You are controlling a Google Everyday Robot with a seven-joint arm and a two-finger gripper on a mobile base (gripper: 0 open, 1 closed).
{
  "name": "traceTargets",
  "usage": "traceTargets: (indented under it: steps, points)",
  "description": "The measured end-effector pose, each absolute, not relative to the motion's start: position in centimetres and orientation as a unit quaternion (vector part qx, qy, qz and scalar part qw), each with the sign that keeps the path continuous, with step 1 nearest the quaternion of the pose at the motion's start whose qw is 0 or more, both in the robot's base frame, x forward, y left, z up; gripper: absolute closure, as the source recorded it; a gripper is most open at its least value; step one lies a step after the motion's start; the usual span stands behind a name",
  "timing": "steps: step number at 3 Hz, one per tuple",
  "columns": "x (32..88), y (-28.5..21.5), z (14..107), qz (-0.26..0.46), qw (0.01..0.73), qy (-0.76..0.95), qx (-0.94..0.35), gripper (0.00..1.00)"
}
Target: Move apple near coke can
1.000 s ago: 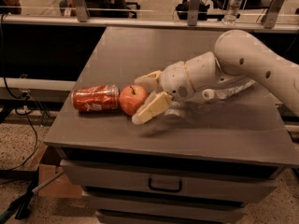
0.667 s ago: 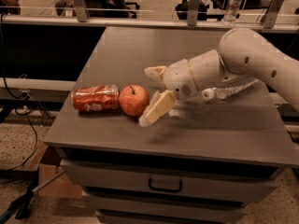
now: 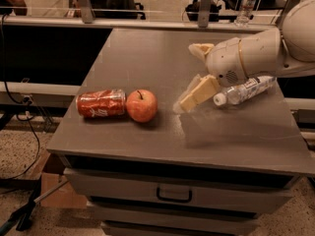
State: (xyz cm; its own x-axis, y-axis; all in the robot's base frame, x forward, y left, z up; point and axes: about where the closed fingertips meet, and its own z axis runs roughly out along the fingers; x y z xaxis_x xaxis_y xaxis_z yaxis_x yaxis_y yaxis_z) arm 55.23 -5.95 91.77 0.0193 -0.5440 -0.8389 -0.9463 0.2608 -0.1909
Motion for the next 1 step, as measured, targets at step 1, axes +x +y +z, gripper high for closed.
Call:
traceTargets:
  steps: [1]
  points:
    - [55.22,-5.95,91.77,0.229,0.439,0.662,-0.563,0.0]
